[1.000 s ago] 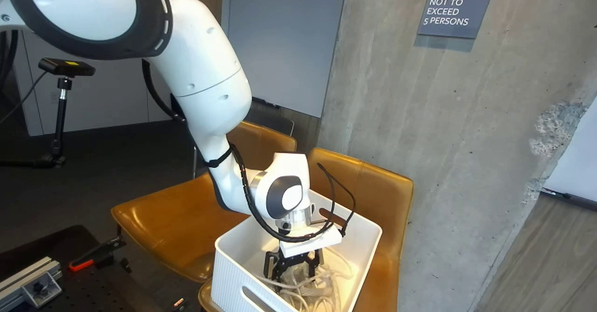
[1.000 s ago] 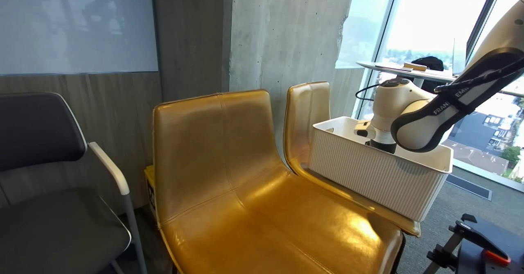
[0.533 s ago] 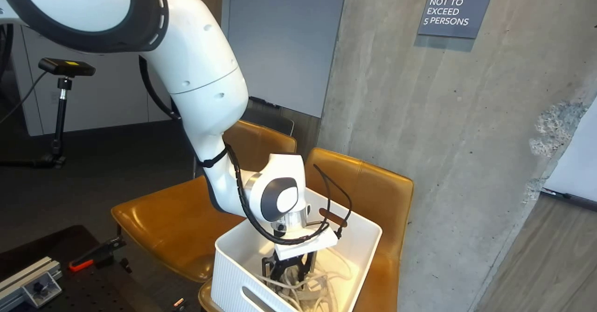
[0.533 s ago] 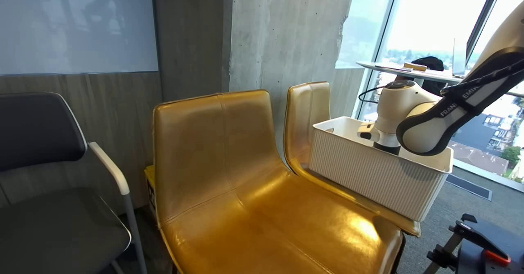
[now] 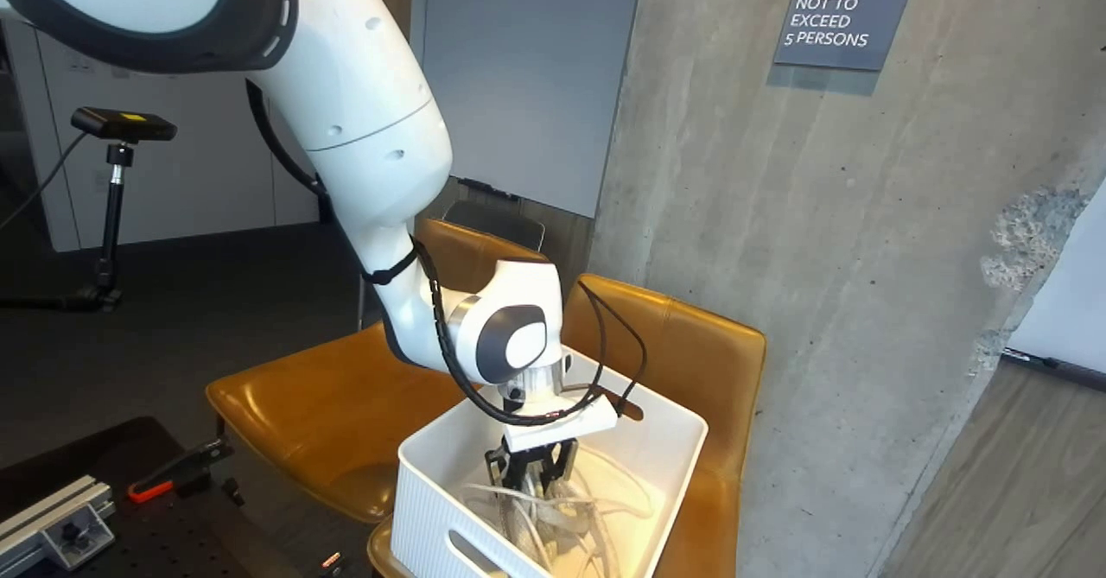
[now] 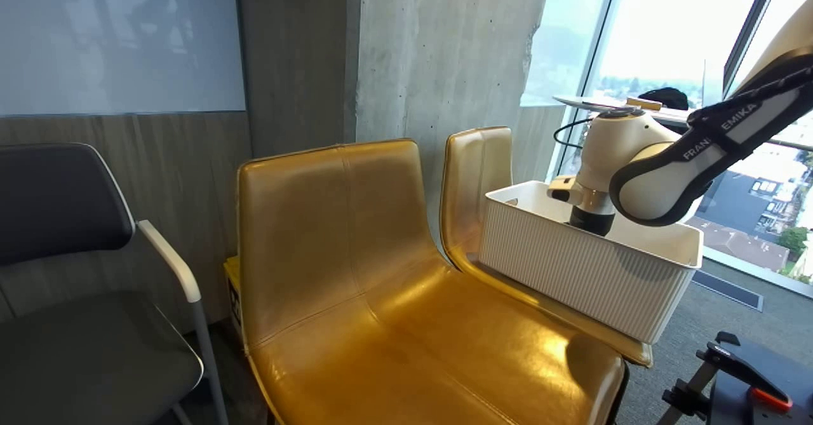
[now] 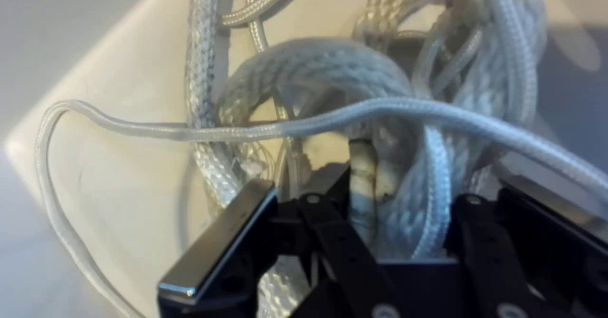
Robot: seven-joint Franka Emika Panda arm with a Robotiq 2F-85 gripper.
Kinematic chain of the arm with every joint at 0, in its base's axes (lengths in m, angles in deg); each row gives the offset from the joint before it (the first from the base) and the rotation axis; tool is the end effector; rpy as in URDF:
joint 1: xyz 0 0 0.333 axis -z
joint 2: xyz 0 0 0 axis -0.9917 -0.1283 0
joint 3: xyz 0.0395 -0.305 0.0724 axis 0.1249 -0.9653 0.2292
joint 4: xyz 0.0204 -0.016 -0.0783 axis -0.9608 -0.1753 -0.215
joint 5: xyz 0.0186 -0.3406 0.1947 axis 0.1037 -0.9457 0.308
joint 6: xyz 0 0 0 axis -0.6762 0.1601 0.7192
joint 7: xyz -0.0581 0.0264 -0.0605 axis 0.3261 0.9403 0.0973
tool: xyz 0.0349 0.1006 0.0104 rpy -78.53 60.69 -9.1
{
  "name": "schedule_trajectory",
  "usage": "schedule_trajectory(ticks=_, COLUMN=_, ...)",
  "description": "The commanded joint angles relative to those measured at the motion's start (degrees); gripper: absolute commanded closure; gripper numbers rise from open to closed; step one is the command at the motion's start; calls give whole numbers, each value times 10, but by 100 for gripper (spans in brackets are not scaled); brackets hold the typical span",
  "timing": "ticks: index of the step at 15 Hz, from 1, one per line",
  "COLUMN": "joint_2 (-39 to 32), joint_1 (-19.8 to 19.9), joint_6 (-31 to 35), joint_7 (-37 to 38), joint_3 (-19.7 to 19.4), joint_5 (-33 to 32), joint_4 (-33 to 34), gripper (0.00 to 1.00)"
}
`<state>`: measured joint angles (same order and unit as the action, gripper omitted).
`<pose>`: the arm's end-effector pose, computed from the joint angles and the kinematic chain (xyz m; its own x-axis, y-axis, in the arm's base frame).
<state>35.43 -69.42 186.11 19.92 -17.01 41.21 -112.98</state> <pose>0.6017 -0.1778 0.1232 0.5426 0.8184 -0.1891 0.8400 -0.5277 0.1262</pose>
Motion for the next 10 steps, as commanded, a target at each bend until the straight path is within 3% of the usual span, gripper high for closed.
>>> schedule_trajectory(ticks=1, joint_2=58, joint_1=6, joint_6=-32, joint_7=-19, joint_3=43, joint_5=36, joint_4=-8, gripper=100)
schedule_trajectory(ticks=5, joint_2=94, joint_1=-2, joint_6=-72, joint_7=-32, joint_3=66, joint_5=57, joint_4=22, gripper=100)
schedule_trajectory(ticks=10, joint_2=100, joint_1=-42, joint_6=-134, joint_7=-38, joint_3=73, joint_5=57, joint_4=134, gripper=100)
